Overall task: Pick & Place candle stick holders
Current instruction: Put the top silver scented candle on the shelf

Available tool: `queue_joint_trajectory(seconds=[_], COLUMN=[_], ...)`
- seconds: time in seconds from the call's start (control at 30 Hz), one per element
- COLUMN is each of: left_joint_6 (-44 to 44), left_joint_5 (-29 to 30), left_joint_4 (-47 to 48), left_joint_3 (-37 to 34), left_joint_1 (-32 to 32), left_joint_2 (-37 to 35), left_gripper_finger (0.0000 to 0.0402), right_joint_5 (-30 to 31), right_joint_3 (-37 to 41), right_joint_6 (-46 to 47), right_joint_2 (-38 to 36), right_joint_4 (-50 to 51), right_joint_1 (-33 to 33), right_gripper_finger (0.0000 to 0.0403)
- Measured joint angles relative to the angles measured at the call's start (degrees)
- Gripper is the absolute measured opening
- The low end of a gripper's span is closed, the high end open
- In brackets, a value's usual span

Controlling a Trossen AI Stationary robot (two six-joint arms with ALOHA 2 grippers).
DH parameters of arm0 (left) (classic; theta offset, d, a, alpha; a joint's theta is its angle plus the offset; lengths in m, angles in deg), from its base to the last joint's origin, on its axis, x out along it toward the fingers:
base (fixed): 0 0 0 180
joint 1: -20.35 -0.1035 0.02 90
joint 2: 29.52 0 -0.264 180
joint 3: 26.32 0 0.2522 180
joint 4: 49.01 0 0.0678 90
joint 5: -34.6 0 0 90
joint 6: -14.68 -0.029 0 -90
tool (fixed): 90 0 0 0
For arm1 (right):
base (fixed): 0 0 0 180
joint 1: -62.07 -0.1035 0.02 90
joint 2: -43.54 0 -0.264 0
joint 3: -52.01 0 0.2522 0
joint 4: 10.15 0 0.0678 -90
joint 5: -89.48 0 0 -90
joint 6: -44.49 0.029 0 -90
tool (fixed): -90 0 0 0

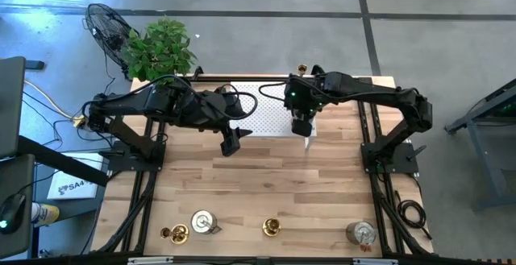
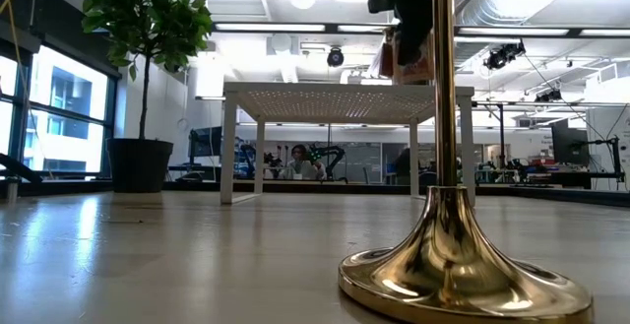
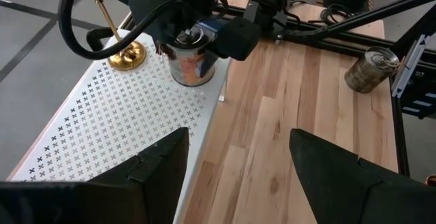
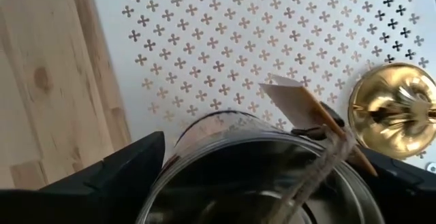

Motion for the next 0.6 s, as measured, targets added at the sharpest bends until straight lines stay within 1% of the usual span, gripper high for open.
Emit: queue_joint_trajectory(seconds=[0.33, 0.6], left_joint_6=[0.0, 0.0], left_joint_5=[0.0, 0.0], left_joint_4=[0.2, 0.5], left_joint_3=[0.0, 0.0], left_joint_1=[0.0, 0.0], left_joint_2=[0.0, 0.0], left_gripper_finger=[0.0250, 0.0250], right_joint_5=[0.8, 1.0], right_joint_3=[0.0, -0.1], right_joint_6=[-0.3, -0.3], right_joint_2=[-0.6, -3.5], right_joint_4=[-0.4, -2.6], right_joint_1=[0.0, 0.0], right_gripper_finger=[0.0366, 0.0367])
